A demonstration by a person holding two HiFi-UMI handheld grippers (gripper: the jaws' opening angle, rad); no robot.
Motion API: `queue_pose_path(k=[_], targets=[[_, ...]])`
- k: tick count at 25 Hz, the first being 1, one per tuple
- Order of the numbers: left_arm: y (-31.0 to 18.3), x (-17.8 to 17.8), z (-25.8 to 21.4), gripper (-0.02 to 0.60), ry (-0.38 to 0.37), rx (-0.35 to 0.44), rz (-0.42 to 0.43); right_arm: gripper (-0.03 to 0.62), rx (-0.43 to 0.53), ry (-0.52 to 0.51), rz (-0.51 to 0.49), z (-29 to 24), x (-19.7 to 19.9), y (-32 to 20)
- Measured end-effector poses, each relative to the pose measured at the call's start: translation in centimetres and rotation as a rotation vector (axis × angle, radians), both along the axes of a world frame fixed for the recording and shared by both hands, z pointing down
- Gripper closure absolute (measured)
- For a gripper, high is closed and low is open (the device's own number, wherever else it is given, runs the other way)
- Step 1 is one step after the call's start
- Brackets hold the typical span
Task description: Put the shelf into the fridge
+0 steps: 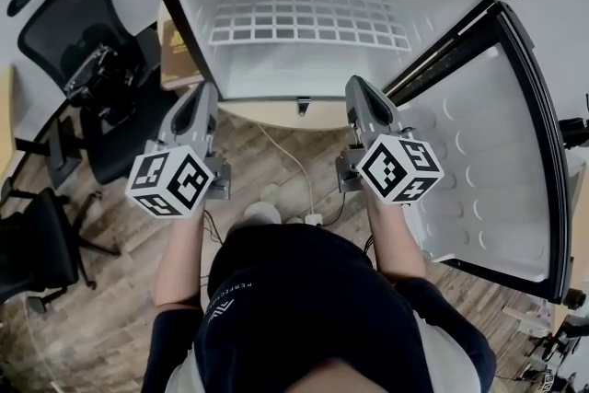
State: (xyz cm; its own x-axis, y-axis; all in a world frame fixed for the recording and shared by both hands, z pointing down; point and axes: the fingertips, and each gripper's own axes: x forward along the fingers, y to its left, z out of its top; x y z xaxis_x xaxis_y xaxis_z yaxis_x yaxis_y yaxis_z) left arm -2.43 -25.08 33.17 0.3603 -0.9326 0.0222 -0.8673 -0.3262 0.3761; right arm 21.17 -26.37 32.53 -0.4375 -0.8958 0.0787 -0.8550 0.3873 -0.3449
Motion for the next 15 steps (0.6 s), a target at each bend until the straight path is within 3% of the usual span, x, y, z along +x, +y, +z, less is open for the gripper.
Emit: queue_pose_path(k=[15], targets=[[0.03,0.5,0.67,0.566,0.011,-0.024,0.023,0.594,-0.008,-0.009,0.007,0.19,-0.02,0.01]])
